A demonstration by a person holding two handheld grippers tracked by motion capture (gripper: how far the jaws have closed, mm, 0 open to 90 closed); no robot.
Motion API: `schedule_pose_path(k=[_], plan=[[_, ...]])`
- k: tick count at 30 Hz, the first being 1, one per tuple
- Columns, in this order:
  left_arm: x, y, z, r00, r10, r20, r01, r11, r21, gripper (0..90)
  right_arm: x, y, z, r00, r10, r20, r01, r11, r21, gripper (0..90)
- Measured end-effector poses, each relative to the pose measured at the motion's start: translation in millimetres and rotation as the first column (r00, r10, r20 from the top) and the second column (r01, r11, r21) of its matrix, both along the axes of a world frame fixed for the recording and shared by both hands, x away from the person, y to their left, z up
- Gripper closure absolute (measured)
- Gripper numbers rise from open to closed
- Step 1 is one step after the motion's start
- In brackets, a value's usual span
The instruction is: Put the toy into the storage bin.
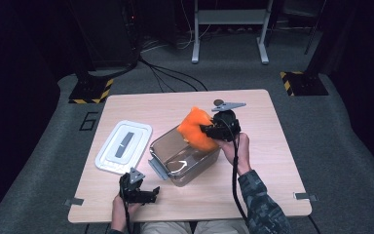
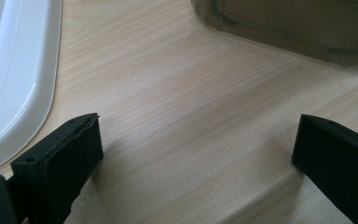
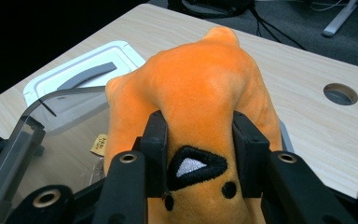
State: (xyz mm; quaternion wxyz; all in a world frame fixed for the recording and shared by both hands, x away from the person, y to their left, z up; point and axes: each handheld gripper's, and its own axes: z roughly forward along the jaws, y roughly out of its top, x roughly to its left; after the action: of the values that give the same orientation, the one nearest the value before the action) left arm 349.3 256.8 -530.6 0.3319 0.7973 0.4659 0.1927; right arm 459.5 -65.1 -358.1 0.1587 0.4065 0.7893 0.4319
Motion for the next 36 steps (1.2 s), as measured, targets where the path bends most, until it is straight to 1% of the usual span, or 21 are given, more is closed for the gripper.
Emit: schedule_pose_path(k=[2,4,6,8,12,15,17,18,24,35,36], plan=[[0.0,0.0,0.0,1.0000,0.000,0.000,0.000,1.0000,-0.001,1.2,0.9,0.3,-2.8,0.9999,-0.004,-0.012,0.004,1.000,0.005,62.2],[0.0,0.1,0.1,1.0000,-0.001,-0.001,0.001,1.0000,0.000,1.3,2.5,1.3,-7.3,0.9998,-0.002,-0.021,0.002,1.000,-0.005,61.7],[0.0,0.0,-0.2,1.0000,0.001,0.002,-0.001,1.0000,-0.002,1.3,2.7,1.7,-8.3,0.9996,-0.005,-0.028,0.004,1.000,-0.006,61.6],[0.1,0.0,-0.3,1.0000,0.001,0.005,-0.001,1.0000,-0.002,1.3,4.4,2.1,-12.5,0.9992,-0.004,-0.039,0.003,1.000,-0.009,61.2],[0.1,0.0,-0.3,1.0000,0.001,0.005,-0.001,1.0000,-0.002,1.3,5.1,2.3,-14.7,0.9989,-0.005,-0.046,0.005,1.000,-0.007,60.1],[0.1,0.0,-0.3,1.0000,0.000,0.005,0.000,1.0000,-0.002,1.3,6.7,3.0,-16.3,0.9988,-0.007,-0.049,0.006,1.000,-0.020,56.1],[0.0,0.0,-0.3,1.0000,0.001,0.005,-0.001,1.0000,-0.002,1.3,7.4,3.3,-17.5,0.9984,-0.012,-0.055,0.011,1.000,-0.025,55.9],[0.0,-0.4,-0.6,1.0000,0.006,0.008,-0.006,0.9999,-0.009,1.4,7.5,3.6,-18.1,0.9984,-0.013,-0.056,0.012,1.000,-0.027,55.9],[0.0,-0.2,-0.5,1.0000,0.005,0.008,-0.005,1.0000,-0.006,1.4,8.7,5.4,-20.2,0.9982,-0.011,-0.059,0.008,0.999,-0.046,55.7],[0.0,-0.2,-0.6,1.0000,0.005,0.008,-0.005,1.0000,-0.006,1.4,15.3,6.8,-28.7,0.9949,-0.018,-0.099,0.011,0.997,-0.072,54.0],[0.0,-0.3,-0.5,1.0000,0.005,0.007,-0.005,1.0000,-0.007,1.4,15.3,7.3,-29.3,0.9936,-0.021,-0.111,0.013,0.997,-0.076,53.4]])
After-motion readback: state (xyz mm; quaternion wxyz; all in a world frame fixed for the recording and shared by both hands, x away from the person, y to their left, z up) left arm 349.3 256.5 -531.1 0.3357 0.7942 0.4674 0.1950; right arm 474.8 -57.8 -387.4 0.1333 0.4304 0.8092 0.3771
